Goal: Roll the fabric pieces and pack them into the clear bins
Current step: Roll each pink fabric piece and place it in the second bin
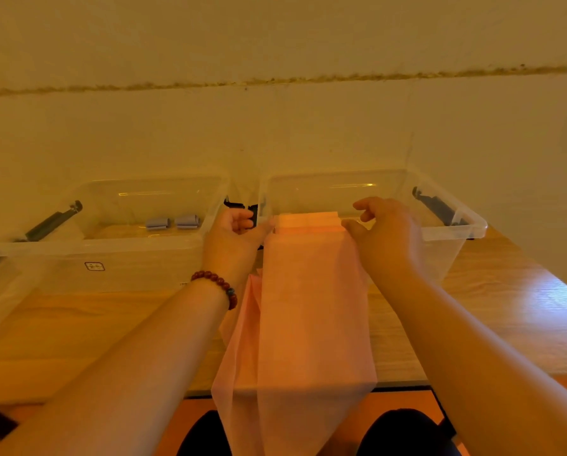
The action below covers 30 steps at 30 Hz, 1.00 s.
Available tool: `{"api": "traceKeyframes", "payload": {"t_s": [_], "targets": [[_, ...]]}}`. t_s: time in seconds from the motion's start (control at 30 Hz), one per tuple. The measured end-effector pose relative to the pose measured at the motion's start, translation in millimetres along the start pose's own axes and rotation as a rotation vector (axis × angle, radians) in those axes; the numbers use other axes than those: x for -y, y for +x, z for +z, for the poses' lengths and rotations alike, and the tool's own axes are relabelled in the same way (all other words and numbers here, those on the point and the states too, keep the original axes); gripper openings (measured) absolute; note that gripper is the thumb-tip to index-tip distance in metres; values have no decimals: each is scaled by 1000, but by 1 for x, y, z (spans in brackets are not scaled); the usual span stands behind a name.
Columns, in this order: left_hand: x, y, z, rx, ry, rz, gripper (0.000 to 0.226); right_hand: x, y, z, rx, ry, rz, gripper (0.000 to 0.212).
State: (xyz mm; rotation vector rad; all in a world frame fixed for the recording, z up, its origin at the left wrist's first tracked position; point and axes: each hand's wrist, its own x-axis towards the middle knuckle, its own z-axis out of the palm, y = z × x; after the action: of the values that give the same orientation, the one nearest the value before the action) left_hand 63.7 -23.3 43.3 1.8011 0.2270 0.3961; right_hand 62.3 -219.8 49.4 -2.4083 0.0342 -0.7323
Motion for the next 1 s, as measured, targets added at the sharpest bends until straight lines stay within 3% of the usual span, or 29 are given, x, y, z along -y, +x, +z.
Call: {"api": "traceKeyframes", "payload": {"t_s": [0.1,0.23,0.3,0.43,0.6,0.7,0.8,0.9,1.0], "targets": [[11,-22,3,0,25,-63,41,0,-3,-1,4,-76,-15,24],[20,-39,4,249,-37,-252,30,-4,-2,2,-9,-75,-29,21],[17,-43,2,247,-156,-286,13,-8,-8,6,-85,18,-46,18],[7,-39,0,200,-367,-245,11,-12,-34,9,-254,294,55,19],[-8,-27,0,344,-496,-231,15,-8,-61,11,138,515,461,38],[-12,-19,0,410,-473,-150,18,3,-61,12,376,939,699,22],[-17,-13,-2,414,-396,-84,19,8,-51,4,389,1111,713,7],[-22,-9,-6,431,-400,-61,22,12,-44,0,333,1143,705,13],[-25,-6,-7,469,-414,-57,23,17,-47,3,363,1215,812,19]]}}
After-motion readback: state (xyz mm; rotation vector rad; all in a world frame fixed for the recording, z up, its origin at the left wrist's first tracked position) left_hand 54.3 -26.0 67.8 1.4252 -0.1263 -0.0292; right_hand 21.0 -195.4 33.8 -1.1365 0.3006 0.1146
